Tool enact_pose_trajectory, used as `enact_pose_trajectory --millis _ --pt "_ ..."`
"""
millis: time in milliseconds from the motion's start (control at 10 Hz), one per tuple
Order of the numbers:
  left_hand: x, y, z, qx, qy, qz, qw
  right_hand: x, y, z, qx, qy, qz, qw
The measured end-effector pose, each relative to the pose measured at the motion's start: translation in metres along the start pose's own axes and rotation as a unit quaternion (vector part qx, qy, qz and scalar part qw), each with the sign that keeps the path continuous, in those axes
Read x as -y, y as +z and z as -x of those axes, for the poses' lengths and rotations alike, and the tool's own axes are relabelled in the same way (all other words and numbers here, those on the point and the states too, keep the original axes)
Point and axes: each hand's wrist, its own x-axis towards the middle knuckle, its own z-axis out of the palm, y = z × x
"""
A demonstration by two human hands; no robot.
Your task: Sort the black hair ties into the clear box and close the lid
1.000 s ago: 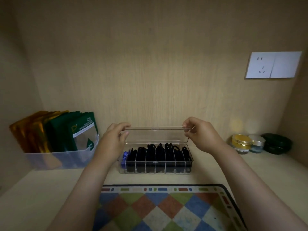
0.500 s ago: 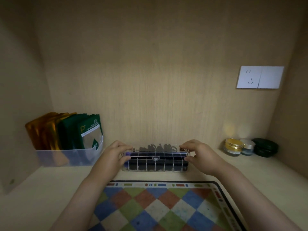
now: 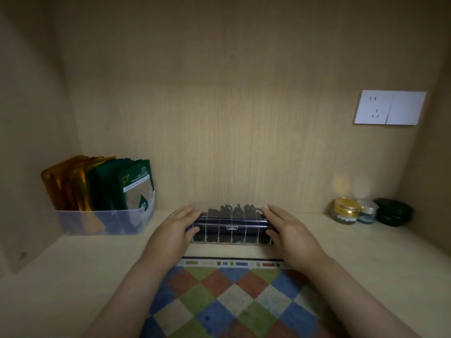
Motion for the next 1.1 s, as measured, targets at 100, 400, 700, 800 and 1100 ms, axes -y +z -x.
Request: enact_pose_trajectory --millis 100,400,700,800,1100 --pt "-0.002 0.003 -0.001 -0.006 -0.002 -0.004 1.000 -0.004 0.003 -0.002 -0.009 -0.014 0.007 1.000" --pt "-0.020 0.010 0.006 -0.068 -0.041 0.019 0.997 0.001 0.009 0.000 -0.060 0.081 -0.095 0.990" --pt "-0.025 0.009 0.000 0.001 -0.114 0.157 0.981 -0.005 0.017 -0.005 -0.032 0.102 -0.163 0.981" --pt "-0.023 0.010 -0.001 0.024 -0.121 0.174 0.977 -0.009 0.021 -0.006 0.010 0.100 -0.176 0.979" --pt "-0.041 -0.020 -0.006 -0.047 -0.110 0.179 0.976 0.001 -0.016 -0.009 -0.044 0.137 -0.213 0.966"
